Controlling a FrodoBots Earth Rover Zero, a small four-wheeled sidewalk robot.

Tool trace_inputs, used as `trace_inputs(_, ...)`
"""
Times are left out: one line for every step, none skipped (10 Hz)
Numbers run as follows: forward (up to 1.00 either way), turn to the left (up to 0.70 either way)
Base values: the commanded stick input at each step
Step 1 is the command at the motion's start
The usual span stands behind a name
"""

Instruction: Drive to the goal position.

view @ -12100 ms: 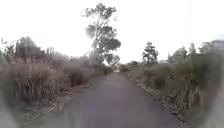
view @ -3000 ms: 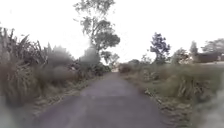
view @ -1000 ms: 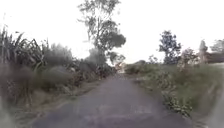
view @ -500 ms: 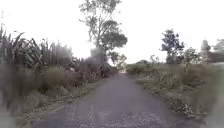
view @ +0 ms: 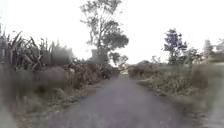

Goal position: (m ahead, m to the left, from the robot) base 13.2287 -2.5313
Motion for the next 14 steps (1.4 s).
trace_inputs(0.50,0.01)
trace_inputs(0.50,-0.22)
trace_inputs(0.44,-0.49)
trace_inputs(0.11,-0.50)
trace_inputs(0.00,-0.50)
trace_inputs(0.00,-0.50)
trace_inputs(0.00,-0.50)
trace_inputs(0.00,-0.50)
trace_inputs(0.00,-0.50)
trace_inputs(0.00,-0.50)
trace_inputs(0.00,-0.50)
trace_inputs(0.00,-0.50)
trace_inputs(0.03,-0.50)
trace_inputs(0.39,-0.49)
